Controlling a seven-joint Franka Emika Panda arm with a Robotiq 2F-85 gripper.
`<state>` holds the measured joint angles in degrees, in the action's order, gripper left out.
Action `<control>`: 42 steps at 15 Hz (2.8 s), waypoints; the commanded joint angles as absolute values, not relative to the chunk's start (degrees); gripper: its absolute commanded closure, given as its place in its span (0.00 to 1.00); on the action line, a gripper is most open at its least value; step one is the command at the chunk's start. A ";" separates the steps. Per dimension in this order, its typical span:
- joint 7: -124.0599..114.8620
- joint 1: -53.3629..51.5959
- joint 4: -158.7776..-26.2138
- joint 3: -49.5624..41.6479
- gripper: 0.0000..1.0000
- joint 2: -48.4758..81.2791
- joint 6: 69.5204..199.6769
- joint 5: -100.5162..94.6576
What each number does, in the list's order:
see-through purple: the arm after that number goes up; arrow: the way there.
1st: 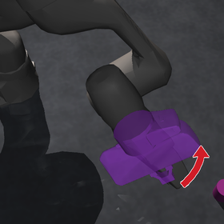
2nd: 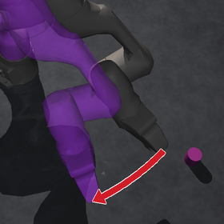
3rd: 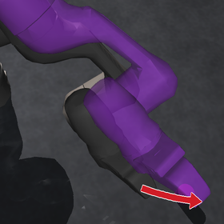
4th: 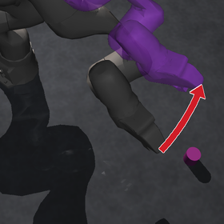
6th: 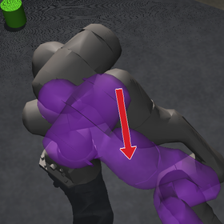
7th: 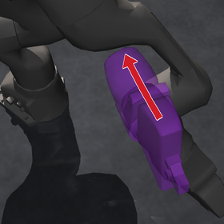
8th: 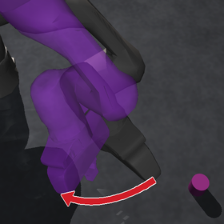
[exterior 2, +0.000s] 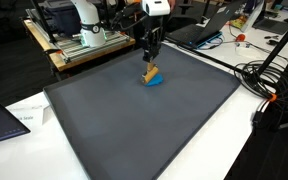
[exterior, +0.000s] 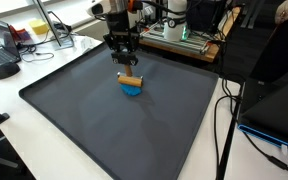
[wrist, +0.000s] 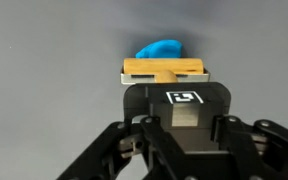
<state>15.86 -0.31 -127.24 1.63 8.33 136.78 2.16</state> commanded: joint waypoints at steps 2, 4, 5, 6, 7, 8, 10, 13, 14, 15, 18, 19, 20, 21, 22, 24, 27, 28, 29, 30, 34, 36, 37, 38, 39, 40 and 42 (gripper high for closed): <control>18.02 0.13 -125.81 2.56 0.78 13.16 141.65 5.14; 18.05 0.10 -125.76 2.64 0.78 13.26 142.04 5.43; 18.23 0.11 -125.68 2.69 0.78 13.31 141.96 5.58; 18.18 0.08 -125.57 2.69 0.78 13.41 141.90 5.55; 18.34 0.11 -125.50 2.74 0.78 13.50 141.95 5.75; 18.54 0.14 -125.36 2.78 0.78 13.68 141.91 5.93; 18.63 0.17 -125.26 2.80 0.78 13.85 142.15 6.11; 19.01 0.29 -125.12 2.86 0.78 14.06 142.91 6.75; 19.03 0.31 -125.10 2.85 0.78 14.11 143.01 6.82; 19.08 0.33 -125.04 2.86 0.78 14.18 143.06 6.95; 19.12 0.33 -124.89 2.88 0.78 14.48 143.12 7.07; 19.17 0.32 -124.81 2.91 0.78 14.60 143.13 7.14; 19.22 0.30 -124.73 2.96 0.78 14.70 143.23 7.25; 19.10 0.25 -124.68 2.97 0.78 14.78 143.48 7.20; 19.01 0.19 -124.55 2.99 0.78 14.91 143.44 7.09; 19.00 0.12 -124.31 3.07 0.78 15.14 143.36 6.99; 18.92 0.09 -123.92 3.13 0.78 15.43 143.11 6.77; 18.81 0.08 -123.83 3.13 0.78 15.51 143.14 6.66; 18.75 0.05 -123.75 3.15 0.78 15.60 143.10 6.56; 18.80 0.02 -123.65 3.20 0.78 15.73 142.94 6.50; 18.64 -0.11 -123.45 3.35 0.78 16.19 143.03 6.20; 18.71 -0.18 -123.45 3.46 0.78 16.42 143.13 6.11; 18.67 -0.21 -123.41 3.50 0.78 16.56 143.19 6.05; 18.75 -0.22 -123.37 3.56 0.78 16.69 143.25 6.06; 18.80 -0.23 -123.35 3.60 0.78 16.79 143.31 6.07; 18.82 -0.23 -123.34 3.63 0.78 16.84 143.42 6.08; 19.00 -0.23 -123.25 3.70 0.78 17.00 143.45 6.05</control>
